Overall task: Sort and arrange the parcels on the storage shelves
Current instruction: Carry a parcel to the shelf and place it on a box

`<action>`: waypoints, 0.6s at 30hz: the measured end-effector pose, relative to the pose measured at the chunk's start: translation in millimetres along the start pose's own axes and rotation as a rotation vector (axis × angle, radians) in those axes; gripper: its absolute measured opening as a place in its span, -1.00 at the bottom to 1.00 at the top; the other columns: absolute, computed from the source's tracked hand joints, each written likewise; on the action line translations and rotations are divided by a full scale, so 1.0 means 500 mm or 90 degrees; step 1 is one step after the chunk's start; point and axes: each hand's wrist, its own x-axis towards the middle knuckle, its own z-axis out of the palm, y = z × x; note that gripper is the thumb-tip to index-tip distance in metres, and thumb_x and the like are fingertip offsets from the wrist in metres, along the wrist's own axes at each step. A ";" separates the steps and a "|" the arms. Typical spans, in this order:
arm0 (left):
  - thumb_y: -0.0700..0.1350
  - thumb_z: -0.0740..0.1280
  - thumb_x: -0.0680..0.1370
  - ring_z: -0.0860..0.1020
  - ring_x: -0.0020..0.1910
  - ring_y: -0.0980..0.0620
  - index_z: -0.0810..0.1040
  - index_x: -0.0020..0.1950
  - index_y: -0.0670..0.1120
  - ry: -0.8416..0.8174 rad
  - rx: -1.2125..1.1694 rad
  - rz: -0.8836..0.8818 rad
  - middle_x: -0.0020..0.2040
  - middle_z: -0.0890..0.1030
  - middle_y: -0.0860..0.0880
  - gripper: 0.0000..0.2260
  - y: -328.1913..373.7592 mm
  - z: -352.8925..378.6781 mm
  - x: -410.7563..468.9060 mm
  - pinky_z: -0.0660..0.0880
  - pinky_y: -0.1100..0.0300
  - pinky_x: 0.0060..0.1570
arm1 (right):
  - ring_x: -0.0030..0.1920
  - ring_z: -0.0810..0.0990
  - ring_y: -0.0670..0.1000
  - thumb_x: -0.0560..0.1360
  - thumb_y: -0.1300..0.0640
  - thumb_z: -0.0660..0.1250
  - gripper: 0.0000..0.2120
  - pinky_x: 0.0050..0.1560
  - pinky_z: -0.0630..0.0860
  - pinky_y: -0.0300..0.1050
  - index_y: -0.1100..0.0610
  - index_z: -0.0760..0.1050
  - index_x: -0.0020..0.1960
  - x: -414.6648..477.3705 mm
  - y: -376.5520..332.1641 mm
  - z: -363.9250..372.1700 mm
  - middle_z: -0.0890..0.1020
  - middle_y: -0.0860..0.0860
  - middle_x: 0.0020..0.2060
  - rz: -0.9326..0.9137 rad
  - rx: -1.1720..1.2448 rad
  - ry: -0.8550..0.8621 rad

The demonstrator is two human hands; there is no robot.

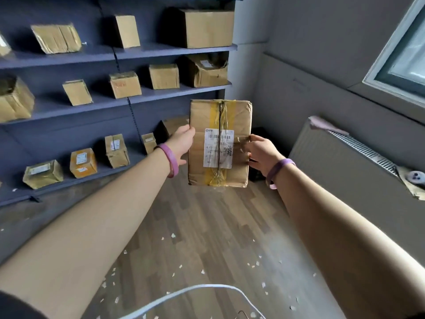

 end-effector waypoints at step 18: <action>0.12 0.11 0.63 0.26 0.46 -0.06 0.15 0.51 0.20 0.035 -0.047 0.071 0.52 0.23 0.06 -0.56 0.299 -0.050 0.541 0.30 -0.17 0.32 | -0.11 0.42 0.00 0.50 0.37 0.11 -0.65 -0.04 0.38 -0.08 0.02 0.57 -0.04 0.569 -0.284 0.079 0.50 0.03 -0.11 -0.077 -0.037 -0.025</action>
